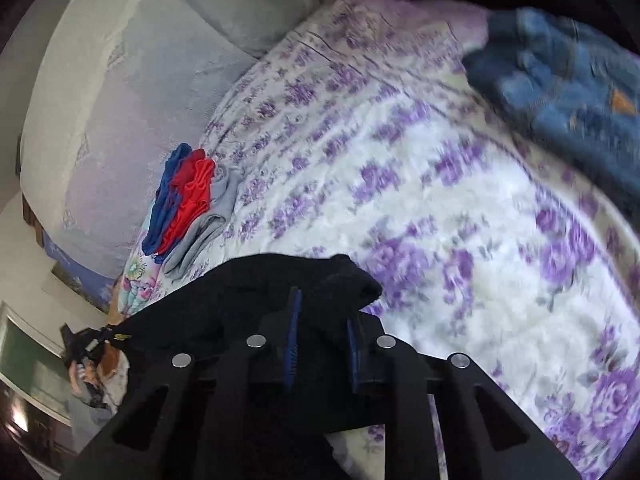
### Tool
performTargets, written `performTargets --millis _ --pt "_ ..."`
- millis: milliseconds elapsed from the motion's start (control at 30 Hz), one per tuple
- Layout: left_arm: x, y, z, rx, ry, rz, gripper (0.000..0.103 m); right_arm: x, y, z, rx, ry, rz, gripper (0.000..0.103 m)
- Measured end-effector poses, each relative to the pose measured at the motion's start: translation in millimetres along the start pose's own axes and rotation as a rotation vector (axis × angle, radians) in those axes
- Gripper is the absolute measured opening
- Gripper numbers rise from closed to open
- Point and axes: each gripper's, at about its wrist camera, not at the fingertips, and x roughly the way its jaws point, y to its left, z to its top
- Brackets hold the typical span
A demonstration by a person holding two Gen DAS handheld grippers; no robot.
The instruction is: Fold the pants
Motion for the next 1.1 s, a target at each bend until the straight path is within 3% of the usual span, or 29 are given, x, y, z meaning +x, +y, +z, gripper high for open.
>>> performTargets --millis 133,300,433,600,700,733,833,867,967,1100 --pt "-38 -2 -4 -0.001 -0.046 -0.024 0.004 -49 35 31 -0.132 -0.201 0.004 0.018" --pt "-63 -12 11 0.028 -0.097 -0.017 0.004 -47 36 85 -0.154 -0.258 -0.05 0.018" --pt "-22 -10 33 -0.017 -0.025 0.022 0.004 23 20 127 -0.116 -0.176 -0.092 0.018" --pt "81 19 44 -0.149 0.183 0.121 0.008 134 2 149 -0.121 -0.031 -0.23 0.022" --pt "81 28 33 -0.156 0.198 0.071 0.024 138 3 142 -0.102 -0.04 -0.218 0.049" --pt "72 26 29 -0.12 0.182 0.078 0.04 133 5 137 -0.108 -0.046 -0.207 0.055" --pt "34 23 20 -0.025 0.102 0.158 0.077 111 13 125 -0.145 -0.065 -0.204 0.056" --pt "24 23 19 -0.009 0.086 0.172 0.083 105 14 122 -0.146 -0.07 -0.202 0.056" --pt "1 31 18 0.013 0.066 0.18 0.083 91 14 111 -0.117 -0.054 -0.168 0.057" --pt "-27 51 -5 -0.013 0.093 0.16 0.083 67 16 88 -0.061 -0.046 -0.08 0.07"
